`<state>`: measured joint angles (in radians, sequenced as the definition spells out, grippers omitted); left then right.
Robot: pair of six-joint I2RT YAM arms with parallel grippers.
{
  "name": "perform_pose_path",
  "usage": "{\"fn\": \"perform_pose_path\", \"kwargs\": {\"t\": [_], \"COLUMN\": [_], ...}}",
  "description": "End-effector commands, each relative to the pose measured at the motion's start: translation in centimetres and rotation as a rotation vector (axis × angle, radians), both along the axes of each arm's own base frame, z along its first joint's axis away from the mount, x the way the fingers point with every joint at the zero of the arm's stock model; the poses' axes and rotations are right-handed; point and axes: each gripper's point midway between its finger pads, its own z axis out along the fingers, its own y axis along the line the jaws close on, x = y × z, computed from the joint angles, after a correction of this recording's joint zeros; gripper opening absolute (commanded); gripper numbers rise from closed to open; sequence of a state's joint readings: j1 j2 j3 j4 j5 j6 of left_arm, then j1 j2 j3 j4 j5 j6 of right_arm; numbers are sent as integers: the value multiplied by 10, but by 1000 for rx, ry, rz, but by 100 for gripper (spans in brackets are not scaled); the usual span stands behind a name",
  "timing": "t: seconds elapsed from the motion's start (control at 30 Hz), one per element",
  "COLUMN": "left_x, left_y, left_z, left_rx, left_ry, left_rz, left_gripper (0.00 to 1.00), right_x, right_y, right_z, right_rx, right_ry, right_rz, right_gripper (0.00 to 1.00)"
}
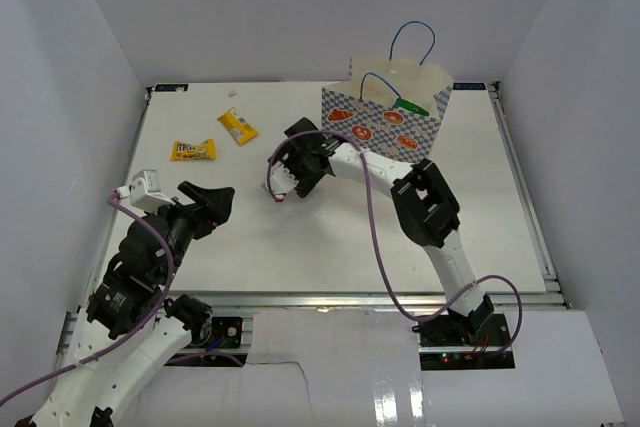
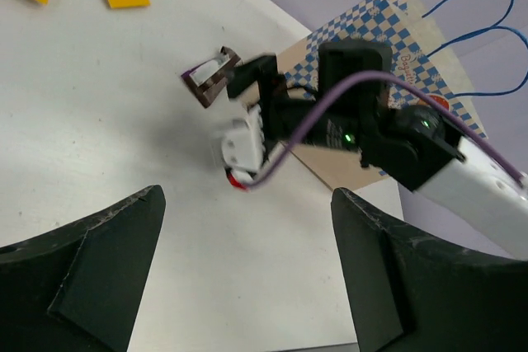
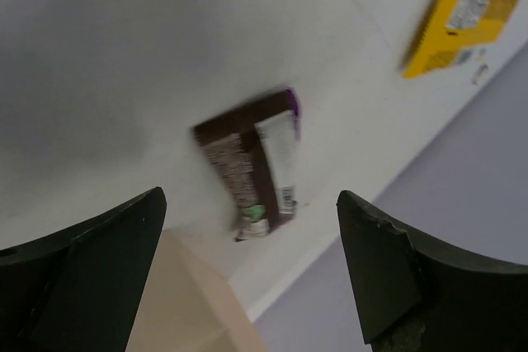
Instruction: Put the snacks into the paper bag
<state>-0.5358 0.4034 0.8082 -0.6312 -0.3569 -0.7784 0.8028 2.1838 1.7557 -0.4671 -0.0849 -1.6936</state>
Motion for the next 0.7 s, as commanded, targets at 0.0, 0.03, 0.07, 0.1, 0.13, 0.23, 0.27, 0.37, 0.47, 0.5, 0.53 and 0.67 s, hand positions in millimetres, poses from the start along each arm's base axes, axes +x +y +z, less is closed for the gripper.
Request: {"fn": "perform_pose_path", "kwargs": {"t": [0.0,0.03,0.07,0.1,0.13,0.23,0.27,0.37,0.47,0.5,0.53,0.67], "left_x": [-8,-8,-8,-9,-9,-11,-11,-16,-19,-19,-19,-19], "left_y": [3,4,4,5,4,5,5,9,13,14,14,15], "left_z": [-12,-11,-12,-13,-13,-16,-16,-18,-21,-22,-22,-21], "left_rx": [-56,-57,-55,-52,-51,-46,-48,-61,-81,-85,-86,-77], "left_ry": [52,51,53,55,57,67,68,66,58,58,56,59], "left_rz": [20,21,23,24,21,18,19,34,48,54,54,53], "left_gripper": [93,93,93,93,93,94,93,93,93,94,94,94], "right_x": [59,66,69,74,77,78,77,75,73,72,66,50], "right_y": [23,23,26,29,26,25,24,18,14,15,10,9], "right_z": [35,16,13,15,0,-15,-17,-24,-31,-32,-44,-59], "right_rx": [50,5,-9,-17,-57,-124,-140,-182,-220,-230,-261,-297], "right_ry": [-195,-205,-221,-246,-251,-271,-271,-259,-255,-257,-219,-121], "right_rz": [-139,-132,-120,-111,-101,-51,-39,-20,15,34,55,103], "right_gripper": [90,90,90,90,90,88,87,86,84,83,79,58]}}
